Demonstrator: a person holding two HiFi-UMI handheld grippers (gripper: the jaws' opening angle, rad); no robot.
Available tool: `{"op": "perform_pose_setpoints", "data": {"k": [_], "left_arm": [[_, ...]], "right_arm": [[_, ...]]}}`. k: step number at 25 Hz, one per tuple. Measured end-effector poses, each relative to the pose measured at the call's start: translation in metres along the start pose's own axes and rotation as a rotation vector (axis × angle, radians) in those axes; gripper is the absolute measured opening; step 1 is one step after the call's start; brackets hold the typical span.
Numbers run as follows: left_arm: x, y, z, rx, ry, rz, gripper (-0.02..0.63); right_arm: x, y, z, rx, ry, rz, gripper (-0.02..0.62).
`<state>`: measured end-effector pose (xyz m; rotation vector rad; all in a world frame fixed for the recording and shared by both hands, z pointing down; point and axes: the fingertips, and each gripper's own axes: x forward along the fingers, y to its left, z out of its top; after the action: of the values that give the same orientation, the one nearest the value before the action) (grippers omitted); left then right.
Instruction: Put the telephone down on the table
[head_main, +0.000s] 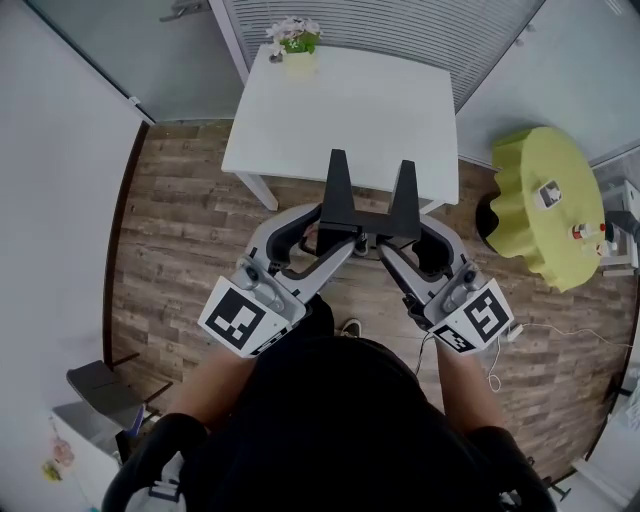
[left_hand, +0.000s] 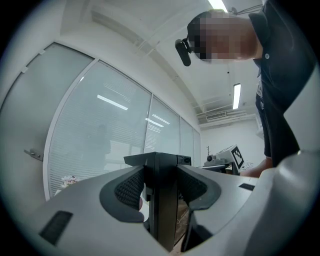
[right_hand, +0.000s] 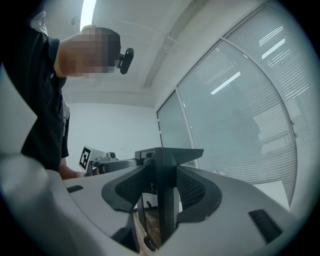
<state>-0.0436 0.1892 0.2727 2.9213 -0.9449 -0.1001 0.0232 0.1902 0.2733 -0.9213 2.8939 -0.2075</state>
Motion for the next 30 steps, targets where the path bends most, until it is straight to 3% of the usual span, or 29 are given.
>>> {"op": "perform_pose_setpoints", "data": {"k": [16,30], "left_arm": [[0.019,0.114,0.001,-0.035,0.006,-0.064,0.210],[0.069,0.161,-0.005,-0.034,0.006,-0.042,0.210]], "right_arm": [[0.098,-0.052,-0.005,0.019,0.012,-0.077,0.207],[0.126,-0.116,-0.004,0.029,0.011,-0.054,0.207]]}}
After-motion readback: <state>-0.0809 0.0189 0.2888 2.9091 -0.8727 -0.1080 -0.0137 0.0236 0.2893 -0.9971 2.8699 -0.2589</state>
